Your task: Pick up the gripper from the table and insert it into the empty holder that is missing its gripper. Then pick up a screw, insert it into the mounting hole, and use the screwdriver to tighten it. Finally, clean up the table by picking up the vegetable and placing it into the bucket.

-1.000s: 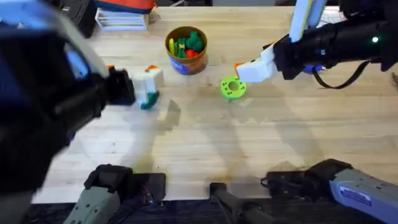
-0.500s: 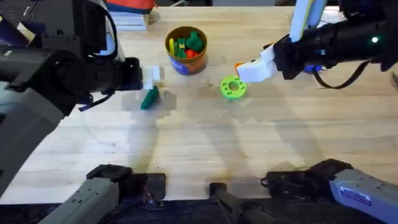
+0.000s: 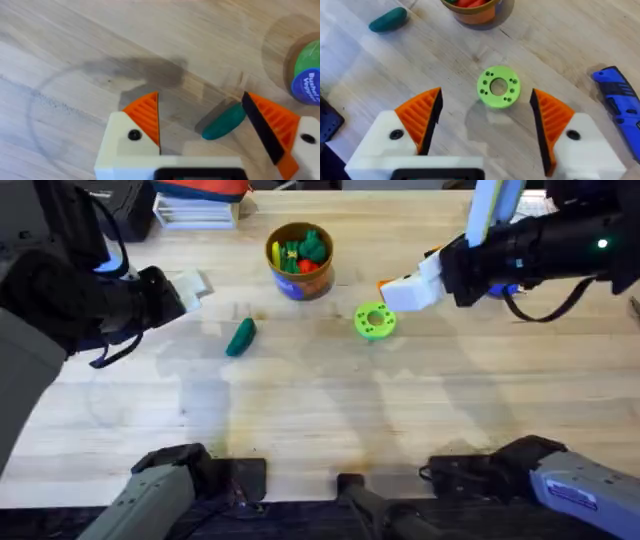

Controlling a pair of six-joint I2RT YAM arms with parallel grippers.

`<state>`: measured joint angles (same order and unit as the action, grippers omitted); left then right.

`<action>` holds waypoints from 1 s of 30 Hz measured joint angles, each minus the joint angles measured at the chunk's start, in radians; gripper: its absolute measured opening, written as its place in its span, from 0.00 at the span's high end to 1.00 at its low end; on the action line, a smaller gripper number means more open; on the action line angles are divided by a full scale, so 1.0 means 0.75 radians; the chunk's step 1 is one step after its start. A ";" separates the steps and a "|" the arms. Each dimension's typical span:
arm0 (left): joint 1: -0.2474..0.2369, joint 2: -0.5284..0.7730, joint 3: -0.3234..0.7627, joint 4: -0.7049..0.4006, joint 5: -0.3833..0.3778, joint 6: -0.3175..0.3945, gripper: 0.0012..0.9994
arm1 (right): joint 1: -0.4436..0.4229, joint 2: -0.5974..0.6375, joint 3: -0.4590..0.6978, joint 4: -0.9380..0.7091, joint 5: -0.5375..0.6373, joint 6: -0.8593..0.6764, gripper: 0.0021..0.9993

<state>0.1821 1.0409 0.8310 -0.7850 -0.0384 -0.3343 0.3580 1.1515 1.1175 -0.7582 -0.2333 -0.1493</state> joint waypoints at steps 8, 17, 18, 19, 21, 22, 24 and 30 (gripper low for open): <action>0.003 0.026 0.000 -0.074 0.074 -0.020 0.01 | 0.000 0.000 0.000 0.000 0.000 0.000 0.01; -0.096 0.236 0.000 -0.064 0.192 0.234 0.01 | 0.000 0.000 -0.001 0.000 0.001 0.000 0.01; -0.122 0.268 0.000 -0.058 0.212 0.277 0.01 | 0.000 0.000 0.000 0.000 0.001 0.000 0.01; -0.150 0.299 0.000 -0.055 0.228 0.315 0.01 | 0.000 0.000 0.000 0.000 0.000 0.000 0.01; -0.204 0.356 0.000 -0.051 0.246 0.379 0.01 | 0.000 0.000 0.000 -0.001 0.001 0.000 0.01; -0.228 0.383 0.000 -0.046 0.252 0.404 0.01 | 0.000 0.000 0.000 -0.002 0.001 0.000 0.01; -0.267 0.438 0.000 -0.029 0.264 0.443 0.01 | 0.000 0.000 0.000 -0.003 0.001 0.000 0.01; -0.280 0.545 0.000 0.023 0.267 0.486 0.01 | 0.000 0.000 0.000 -0.003 0.001 0.000 0.01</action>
<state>-0.0277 1.4496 0.8310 -0.7677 0.1616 0.0302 0.3580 1.1515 1.1175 -0.7606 -0.2329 -0.1493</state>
